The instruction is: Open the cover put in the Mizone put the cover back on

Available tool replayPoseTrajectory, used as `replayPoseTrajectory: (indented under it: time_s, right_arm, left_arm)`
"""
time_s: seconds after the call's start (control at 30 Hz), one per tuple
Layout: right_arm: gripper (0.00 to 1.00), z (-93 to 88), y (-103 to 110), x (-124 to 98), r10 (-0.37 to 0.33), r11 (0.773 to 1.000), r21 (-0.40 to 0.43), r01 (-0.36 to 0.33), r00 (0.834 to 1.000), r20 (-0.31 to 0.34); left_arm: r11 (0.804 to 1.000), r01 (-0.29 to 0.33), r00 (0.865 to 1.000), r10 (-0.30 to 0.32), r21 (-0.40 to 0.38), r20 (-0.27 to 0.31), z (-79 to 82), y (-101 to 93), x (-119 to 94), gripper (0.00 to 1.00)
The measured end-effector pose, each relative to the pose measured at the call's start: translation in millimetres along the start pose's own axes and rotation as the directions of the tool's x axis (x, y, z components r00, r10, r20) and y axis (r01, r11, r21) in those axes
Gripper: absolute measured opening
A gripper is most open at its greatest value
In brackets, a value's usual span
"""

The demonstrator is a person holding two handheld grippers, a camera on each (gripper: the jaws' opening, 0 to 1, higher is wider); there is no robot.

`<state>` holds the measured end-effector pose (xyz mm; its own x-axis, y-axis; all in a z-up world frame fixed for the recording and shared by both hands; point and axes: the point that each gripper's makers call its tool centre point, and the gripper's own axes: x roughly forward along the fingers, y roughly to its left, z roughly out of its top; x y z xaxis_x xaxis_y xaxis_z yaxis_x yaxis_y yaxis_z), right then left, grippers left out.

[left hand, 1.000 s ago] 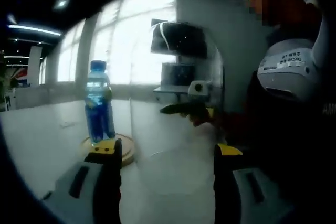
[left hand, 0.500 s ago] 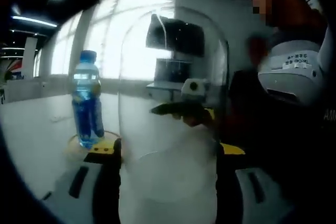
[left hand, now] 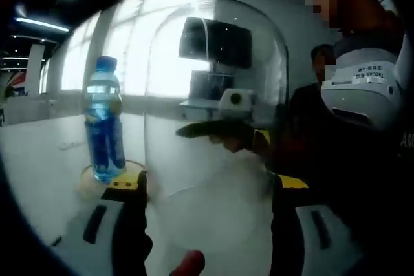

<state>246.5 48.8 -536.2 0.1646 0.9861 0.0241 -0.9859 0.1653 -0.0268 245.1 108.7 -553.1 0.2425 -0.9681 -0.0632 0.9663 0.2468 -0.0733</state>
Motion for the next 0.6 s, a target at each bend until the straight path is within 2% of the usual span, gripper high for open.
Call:
replayPoseTrajectory:
  time_s: [0.33, 0.6]
  right_arm:
    - [0.82, -3.0, 1, 10, 0.043, 0.999, 0.013, -0.043, 0.998, -0.037]
    - [0.84, -5.2, 1, 11, 0.056, 0.998, 0.033, -0.056, 0.998, 0.016]
  left_arm:
    - [1.0, 0.015, 1.0, -0.016, 0.006, 0.02, 1.9, 2.4, 5, 0.71]
    - [1.0, 0.027, 0.999, -0.027, 0.008, 0.019, 0.5, 2.5, 9, 0.72]
